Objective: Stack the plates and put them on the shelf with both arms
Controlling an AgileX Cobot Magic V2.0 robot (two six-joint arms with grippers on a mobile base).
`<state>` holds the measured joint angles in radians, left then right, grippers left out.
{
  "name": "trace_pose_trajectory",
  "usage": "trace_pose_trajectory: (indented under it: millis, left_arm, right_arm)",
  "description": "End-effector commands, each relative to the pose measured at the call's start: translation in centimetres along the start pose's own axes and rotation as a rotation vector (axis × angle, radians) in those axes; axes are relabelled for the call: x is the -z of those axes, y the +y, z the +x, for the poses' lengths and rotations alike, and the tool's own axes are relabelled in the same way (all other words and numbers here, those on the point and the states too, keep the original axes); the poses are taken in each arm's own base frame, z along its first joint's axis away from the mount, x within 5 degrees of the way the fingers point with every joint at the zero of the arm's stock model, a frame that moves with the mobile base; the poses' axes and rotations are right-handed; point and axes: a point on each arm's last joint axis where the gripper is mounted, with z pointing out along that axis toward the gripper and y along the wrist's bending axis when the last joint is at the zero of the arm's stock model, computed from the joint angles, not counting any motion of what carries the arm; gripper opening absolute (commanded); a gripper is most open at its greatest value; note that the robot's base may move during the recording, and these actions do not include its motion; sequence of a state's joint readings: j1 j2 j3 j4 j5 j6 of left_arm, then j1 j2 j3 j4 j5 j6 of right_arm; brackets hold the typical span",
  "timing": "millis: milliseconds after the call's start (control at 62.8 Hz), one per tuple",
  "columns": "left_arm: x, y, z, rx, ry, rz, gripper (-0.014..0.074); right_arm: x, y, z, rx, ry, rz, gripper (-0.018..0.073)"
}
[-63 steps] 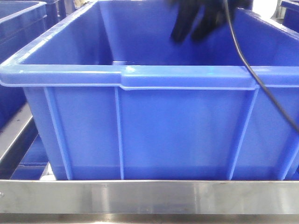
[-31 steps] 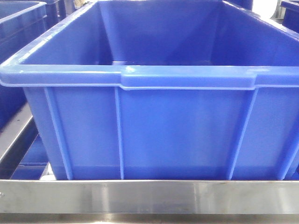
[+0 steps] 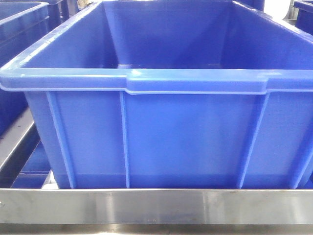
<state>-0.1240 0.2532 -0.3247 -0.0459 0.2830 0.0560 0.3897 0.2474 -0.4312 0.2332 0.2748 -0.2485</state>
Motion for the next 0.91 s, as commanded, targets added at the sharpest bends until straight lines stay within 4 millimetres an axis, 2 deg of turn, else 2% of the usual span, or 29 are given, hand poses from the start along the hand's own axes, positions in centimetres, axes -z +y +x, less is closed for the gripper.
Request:
trace_pose_trajectory:
  millis: [0,175,796,891]
  left_arm:
    - [0.2,0.0,-1.7,0.011,-0.107,-0.004,0.0084]
    - [0.2,0.0,-1.7,0.011,-0.107,-0.004,0.0084]
    - [0.2,0.0,-1.7,0.011,-0.107,-0.004,0.0084]
    - [0.2,0.0,-1.7,0.011,-0.107,-0.004,0.0084]
  right_arm:
    - [1.2,-0.1,-0.9,0.003,-0.143,0.025,0.0049]
    - [1.7,-0.1,0.2,0.003,-0.152,0.025,0.0049]
    - [1.7,-0.1,0.2,0.003,-0.148,0.024,0.0049]
    - [1.5,-0.1,0.7,0.003,-0.127,0.029,0.0049]
